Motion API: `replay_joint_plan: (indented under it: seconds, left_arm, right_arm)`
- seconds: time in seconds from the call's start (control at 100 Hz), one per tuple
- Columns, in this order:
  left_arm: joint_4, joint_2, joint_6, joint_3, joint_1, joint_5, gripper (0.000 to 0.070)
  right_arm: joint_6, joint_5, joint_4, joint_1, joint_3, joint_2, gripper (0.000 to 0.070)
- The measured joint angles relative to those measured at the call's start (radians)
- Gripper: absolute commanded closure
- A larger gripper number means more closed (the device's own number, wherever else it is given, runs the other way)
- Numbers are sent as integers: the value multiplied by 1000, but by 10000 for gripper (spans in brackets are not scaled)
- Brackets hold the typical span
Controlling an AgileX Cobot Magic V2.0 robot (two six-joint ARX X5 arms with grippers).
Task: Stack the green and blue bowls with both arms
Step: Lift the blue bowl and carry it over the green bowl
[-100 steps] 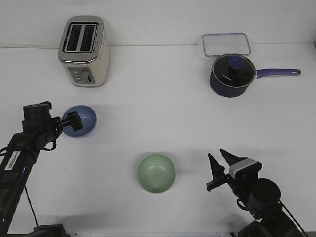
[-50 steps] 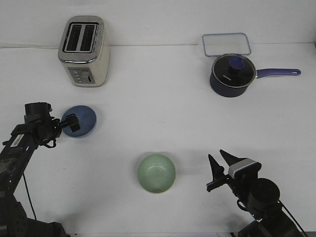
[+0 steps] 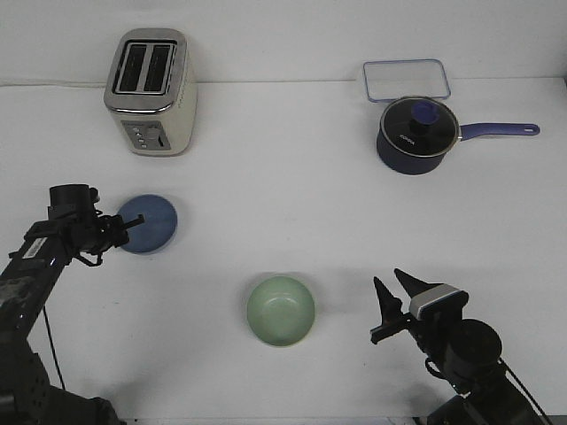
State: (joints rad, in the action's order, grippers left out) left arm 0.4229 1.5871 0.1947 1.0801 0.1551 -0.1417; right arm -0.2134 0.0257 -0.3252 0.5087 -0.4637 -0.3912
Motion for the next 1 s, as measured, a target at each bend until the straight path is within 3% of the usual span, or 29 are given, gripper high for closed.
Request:
replay_joint_plan:
  seconds: [0.11, 0.32, 0.41, 0.57, 0.72, 0.91, 1.0]
  left_arm:
    - [16, -29, -6, 0, 0, -68, 688]
    - [80, -196, -11, 20, -11, -303, 688]
    - [122, -275, -13, 21, -46, -352, 688]
    - [178, -380, -13, 21, -164, -359, 688]
    - [202, -396, -13, 21, -350, -357, 688]
    - [207, -330, -13, 21, -592, -259, 688]
    - [206, -287, -13, 21, -668, -249, 688]
  right_arm:
    - [0, 0, 0, 0, 0, 0, 405]
    - [0, 0, 0, 0, 0, 0, 405]
    - [0, 0, 0, 0, 0, 0, 405]
    - [0, 0, 0, 0, 0, 0, 405]
    - [0, 0, 0, 0, 0, 0, 405]
    - [0, 0, 0, 0, 0, 0, 405]
    - [0, 0, 0, 0, 0, 0, 405]
